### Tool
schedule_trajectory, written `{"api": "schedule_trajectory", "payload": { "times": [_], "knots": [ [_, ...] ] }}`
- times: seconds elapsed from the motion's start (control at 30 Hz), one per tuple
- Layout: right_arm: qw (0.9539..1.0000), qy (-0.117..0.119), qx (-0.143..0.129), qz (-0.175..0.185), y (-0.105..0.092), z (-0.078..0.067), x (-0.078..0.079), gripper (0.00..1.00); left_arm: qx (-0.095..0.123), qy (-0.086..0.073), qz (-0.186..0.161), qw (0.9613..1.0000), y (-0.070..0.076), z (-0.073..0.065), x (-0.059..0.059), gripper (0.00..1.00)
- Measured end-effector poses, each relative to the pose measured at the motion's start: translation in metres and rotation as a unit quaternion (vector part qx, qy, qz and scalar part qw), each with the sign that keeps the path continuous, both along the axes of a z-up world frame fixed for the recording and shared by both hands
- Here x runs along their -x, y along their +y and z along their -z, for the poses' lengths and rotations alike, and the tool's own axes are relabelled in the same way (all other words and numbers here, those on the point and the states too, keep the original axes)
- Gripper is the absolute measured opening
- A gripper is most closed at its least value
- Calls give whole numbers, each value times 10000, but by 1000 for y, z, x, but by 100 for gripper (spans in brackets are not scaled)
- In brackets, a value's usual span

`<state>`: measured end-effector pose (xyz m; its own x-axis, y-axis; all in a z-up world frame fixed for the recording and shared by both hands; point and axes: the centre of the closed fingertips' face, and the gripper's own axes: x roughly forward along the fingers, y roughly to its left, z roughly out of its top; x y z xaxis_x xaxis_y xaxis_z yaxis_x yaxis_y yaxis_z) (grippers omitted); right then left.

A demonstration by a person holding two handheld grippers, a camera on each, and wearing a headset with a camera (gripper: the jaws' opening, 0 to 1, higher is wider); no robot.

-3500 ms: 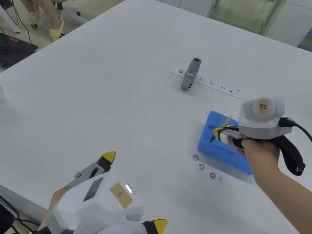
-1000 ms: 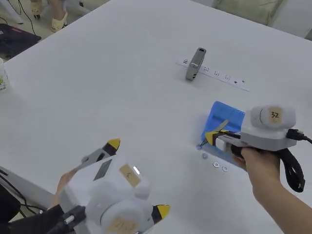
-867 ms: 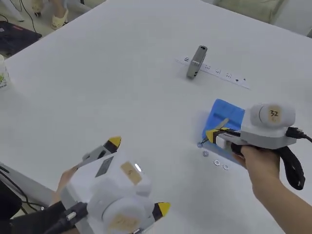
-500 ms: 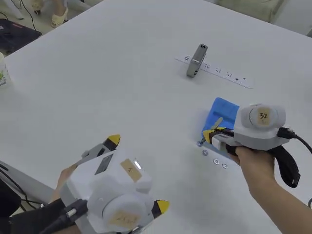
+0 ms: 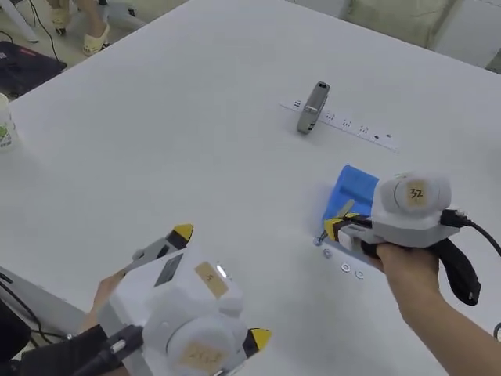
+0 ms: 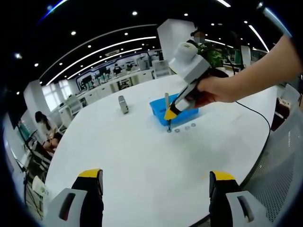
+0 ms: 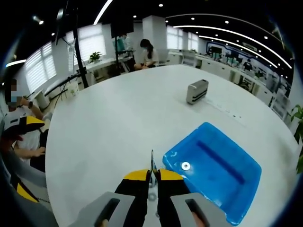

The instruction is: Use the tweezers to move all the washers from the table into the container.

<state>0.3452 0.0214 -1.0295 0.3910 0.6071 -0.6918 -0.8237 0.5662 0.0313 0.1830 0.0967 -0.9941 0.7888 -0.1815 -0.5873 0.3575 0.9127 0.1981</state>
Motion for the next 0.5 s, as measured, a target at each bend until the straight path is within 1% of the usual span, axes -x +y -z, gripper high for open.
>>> {"api": "schedule_trajectory", "payload": {
  "times": [0.13,0.27,0.4,0.5],
  "knots": [
    [10000,6,-42,-15,-3,-5,1,2,-25,25,34,10000,-1,1,1,95],
    [9998,40,-174,-31,-5,-12,1,2,-59,57,61,9999,-1,2,1,95],
    [9997,-2,-224,-71,-6,-21,2,2,-75,76,77,9999,-2,3,2,95],
    [9996,-10,-263,-91,-7,-24,2,2,-104,103,110,9998,-3,4,2,95]
  ]
}}
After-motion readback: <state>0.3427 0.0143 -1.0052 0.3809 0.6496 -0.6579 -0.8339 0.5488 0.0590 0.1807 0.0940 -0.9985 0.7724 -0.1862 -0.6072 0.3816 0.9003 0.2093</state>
